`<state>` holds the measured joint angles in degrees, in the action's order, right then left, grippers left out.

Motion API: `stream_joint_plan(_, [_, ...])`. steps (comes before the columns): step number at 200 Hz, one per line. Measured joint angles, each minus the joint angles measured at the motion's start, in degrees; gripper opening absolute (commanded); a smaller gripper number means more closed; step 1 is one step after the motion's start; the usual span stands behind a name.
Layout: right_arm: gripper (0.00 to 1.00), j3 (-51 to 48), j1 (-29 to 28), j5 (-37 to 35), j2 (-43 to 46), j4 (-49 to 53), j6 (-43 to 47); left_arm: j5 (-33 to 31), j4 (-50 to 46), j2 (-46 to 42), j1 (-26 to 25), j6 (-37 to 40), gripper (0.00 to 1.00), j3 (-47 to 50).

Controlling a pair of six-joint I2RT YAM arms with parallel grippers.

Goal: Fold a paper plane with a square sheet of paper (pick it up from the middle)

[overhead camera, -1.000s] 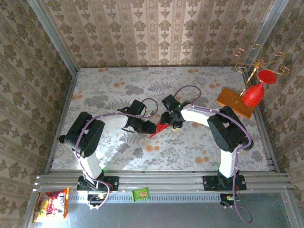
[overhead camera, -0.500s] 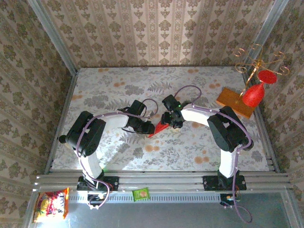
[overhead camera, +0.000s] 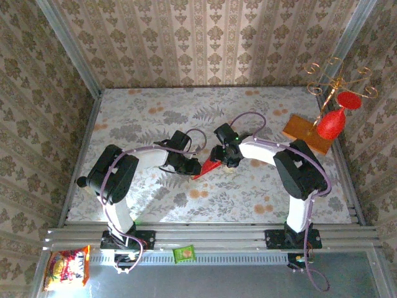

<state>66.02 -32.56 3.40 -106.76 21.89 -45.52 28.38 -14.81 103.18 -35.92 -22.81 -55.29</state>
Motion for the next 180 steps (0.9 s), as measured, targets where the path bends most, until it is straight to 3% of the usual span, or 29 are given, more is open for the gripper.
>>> stream_joint_plan(54, [0.65,-9.46,-0.15,0.26,11.32,-2.03,-1.29,0.02,-0.28,0.26,0.0,0.0,0.17,-0.26])
stream_joint_plan(77, [0.59,-11.89,-1.27,1.57,14.51,-5.42,-1.6,0.04,-0.33,0.33,0.0,0.02,0.17,-0.33])
stream_joint_plan(130, [0.34,-11.61,-4.22,5.92,12.57,-14.08,-2.69,0.07,-0.5,0.39,0.0,0.17,0.17,-0.42])
stream_joint_plan(180, [0.27,-8.72,-4.35,6.75,7.58,-17.75,-3.19,0.09,-0.52,0.39,0.0,0.17,0.17,-0.44])
